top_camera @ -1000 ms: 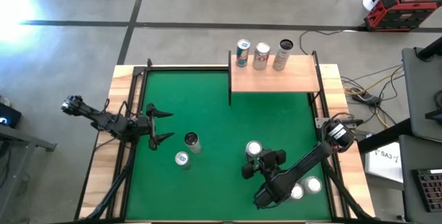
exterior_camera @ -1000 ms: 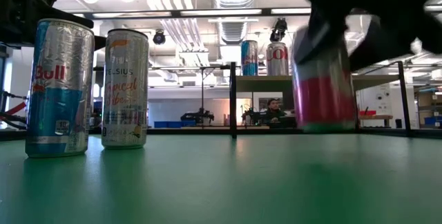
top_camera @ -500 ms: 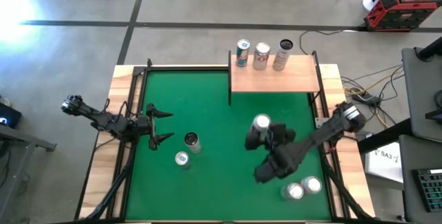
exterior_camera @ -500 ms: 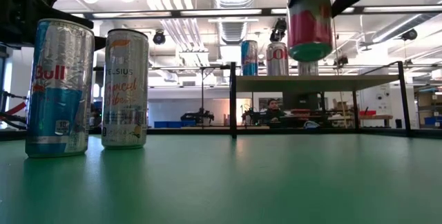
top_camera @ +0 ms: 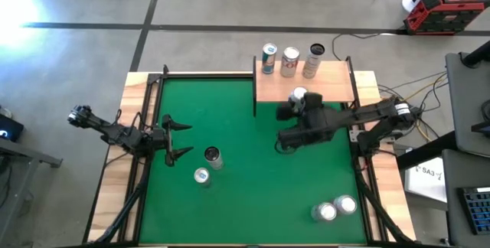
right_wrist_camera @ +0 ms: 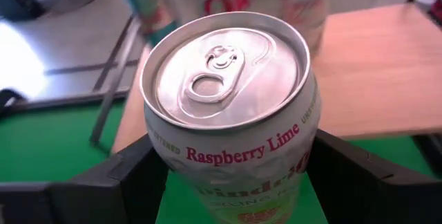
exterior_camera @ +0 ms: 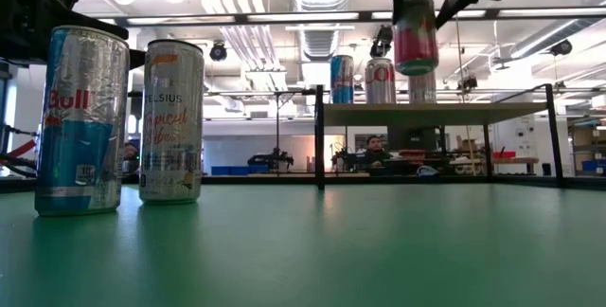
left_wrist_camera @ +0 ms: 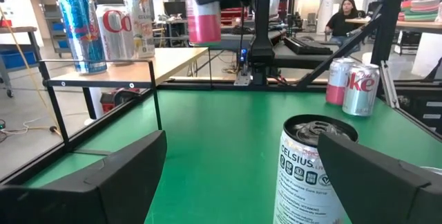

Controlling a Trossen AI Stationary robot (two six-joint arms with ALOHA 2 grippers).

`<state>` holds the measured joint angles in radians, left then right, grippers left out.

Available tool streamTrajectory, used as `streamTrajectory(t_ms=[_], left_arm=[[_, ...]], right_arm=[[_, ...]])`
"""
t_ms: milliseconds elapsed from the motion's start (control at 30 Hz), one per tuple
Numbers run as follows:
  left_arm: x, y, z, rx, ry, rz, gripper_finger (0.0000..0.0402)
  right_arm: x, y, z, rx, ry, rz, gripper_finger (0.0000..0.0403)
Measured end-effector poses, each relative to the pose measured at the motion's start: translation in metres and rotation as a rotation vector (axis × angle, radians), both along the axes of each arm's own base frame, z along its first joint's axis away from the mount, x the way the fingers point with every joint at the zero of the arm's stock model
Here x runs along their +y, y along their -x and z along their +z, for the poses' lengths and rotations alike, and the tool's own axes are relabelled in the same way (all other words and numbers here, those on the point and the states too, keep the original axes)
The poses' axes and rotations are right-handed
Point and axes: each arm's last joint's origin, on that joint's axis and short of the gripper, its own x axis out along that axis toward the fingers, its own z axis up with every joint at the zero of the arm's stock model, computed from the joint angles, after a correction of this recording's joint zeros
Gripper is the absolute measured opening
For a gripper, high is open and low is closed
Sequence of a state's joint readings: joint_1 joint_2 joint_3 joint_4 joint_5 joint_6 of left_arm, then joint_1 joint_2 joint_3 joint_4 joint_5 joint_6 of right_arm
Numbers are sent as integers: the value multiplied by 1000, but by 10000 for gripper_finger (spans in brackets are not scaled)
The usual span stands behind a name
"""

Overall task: Place canned beverage on shelf
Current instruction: Put the top pink-white soda can on the shelf

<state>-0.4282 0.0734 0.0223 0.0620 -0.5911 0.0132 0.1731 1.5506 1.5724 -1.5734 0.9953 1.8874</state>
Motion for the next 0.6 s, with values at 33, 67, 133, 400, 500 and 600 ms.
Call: streamTrajectory(t_ms=[33,67,133,400,500,600], left_arm=[[0,0,0,0,0,0,361],[0,0,0,0,0,0,361],[0,0,0,0,0,0,361],[0,0,0,0,0,0,361],[0,0,0,0,0,0,361],[0,0,0,0,0,0,361]], right_arm=[[-6,2,1,-4,-1,-21,279],[-11,4,1,-10,-7,-41,279],[-21,10,0,-19,-11,-83,281],[-44,38,-9,-20,1,-189,309],[-53,46,-12,2,26,-214,307],[-62,54,-14,24,53,-243,308]])
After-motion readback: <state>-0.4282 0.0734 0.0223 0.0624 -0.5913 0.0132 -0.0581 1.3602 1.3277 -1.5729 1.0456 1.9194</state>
